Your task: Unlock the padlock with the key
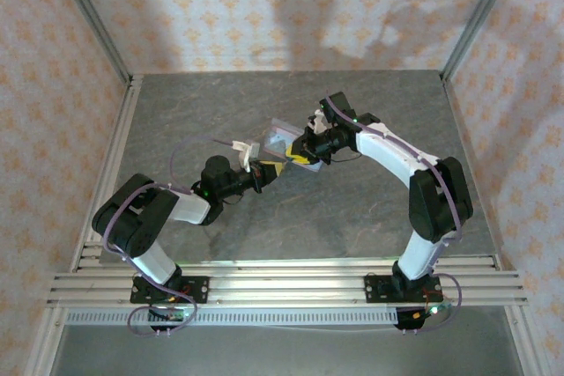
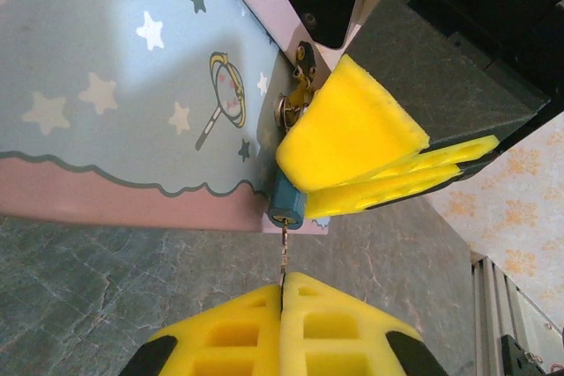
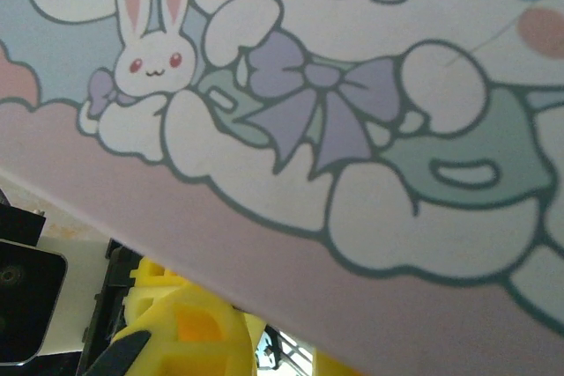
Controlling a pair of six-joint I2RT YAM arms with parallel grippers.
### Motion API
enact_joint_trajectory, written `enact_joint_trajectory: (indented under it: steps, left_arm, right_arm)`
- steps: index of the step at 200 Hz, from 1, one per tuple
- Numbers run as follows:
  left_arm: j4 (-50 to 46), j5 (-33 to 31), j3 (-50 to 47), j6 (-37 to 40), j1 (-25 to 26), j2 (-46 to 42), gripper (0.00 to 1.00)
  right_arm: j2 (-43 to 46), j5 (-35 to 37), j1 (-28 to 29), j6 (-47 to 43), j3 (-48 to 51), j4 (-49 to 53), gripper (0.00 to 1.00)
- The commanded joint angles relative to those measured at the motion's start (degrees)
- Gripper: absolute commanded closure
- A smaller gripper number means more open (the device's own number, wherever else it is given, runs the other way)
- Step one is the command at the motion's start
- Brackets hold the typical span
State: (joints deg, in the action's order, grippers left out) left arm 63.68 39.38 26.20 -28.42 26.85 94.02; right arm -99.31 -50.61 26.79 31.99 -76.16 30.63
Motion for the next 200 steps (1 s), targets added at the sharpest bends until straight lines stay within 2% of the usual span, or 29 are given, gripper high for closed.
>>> enact_joint_trajectory:
  steps: [1,65,200]
  left_arm:
    - [1.5,-2.3,1.4,1.6,-0.3,0.0,1.0]
    - [0.5,-3.6,2.2,2.8,-0.1,0.1,1.0]
    - [-0.6,-8.2,3.7,4.0,2.3,1.5,1.0]
  right_arm:
    - [0.2,-4.1,0.3,0.2,-0.6,-1.8,1.0]
    - [0.0,-4.0,0.3,0.1,-0.5,-0.6,1.0]
    - [-0.5,-5.0,0.5,6.2,0.3,-3.9,1.0]
